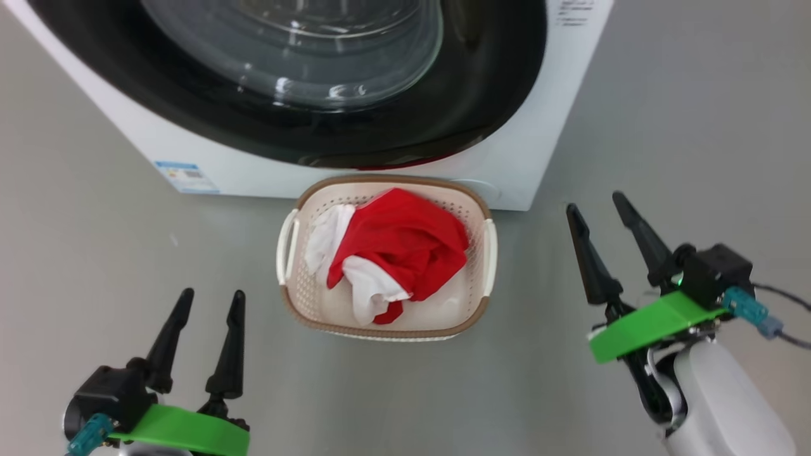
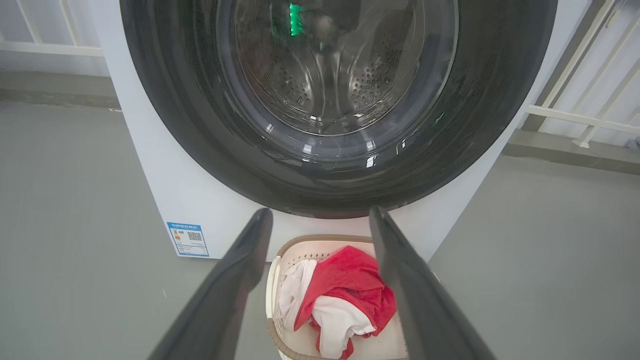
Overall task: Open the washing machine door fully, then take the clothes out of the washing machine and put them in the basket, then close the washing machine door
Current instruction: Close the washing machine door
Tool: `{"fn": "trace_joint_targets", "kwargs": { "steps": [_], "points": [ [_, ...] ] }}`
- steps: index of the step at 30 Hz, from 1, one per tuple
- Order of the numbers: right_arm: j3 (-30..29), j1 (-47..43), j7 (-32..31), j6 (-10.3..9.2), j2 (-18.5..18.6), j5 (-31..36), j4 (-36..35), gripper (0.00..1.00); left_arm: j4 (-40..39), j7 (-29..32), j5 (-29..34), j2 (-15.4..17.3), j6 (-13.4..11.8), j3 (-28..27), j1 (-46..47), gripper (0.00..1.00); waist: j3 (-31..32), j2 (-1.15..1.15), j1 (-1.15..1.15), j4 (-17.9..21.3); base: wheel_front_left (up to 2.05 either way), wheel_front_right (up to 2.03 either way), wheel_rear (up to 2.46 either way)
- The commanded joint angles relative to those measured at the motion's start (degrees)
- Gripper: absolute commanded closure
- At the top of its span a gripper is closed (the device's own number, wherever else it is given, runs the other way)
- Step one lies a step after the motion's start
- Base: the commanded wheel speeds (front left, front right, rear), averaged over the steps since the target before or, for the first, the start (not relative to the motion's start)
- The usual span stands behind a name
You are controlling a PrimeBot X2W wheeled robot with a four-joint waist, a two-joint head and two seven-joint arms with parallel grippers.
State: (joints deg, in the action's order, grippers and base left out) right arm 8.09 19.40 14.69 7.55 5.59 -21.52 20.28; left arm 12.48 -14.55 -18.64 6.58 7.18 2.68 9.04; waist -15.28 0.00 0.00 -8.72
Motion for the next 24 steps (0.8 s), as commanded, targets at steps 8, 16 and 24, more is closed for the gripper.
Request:
{"fn": "trace_joint_targets", "kwargs": {
  "steps": [8,16,24],
  "points": [
    [0.7,-7.1,0.3,-0.06,-0.7,-0.1,-2.6,0.0,-1.4,-0.4,-0.2,2.9,0.3,-2.9,-2.4,0.0,4.8,0.0,0.0,6.5,0.0,0.0,0.0],
    [-1.0,-11.9,0.3,-0.06,-0.5,0.0,-4.0,0.0,-2.3,-0.4,-0.1,3.3,0.3,-4.4,-5.7,0.0,7.0,0.0,0.0,10.4,0.0,0.0,0.0],
    [-3.3,-16.5,0.3,-0.06,-0.6,0.1,-5.3,0.0,-2.8,-0.4,0.5,3.4,0.3,-5.6,-9.0,0.0,8.9,0.0,0.0,12.4,0.0,0.0,0.0]
  ]
}}
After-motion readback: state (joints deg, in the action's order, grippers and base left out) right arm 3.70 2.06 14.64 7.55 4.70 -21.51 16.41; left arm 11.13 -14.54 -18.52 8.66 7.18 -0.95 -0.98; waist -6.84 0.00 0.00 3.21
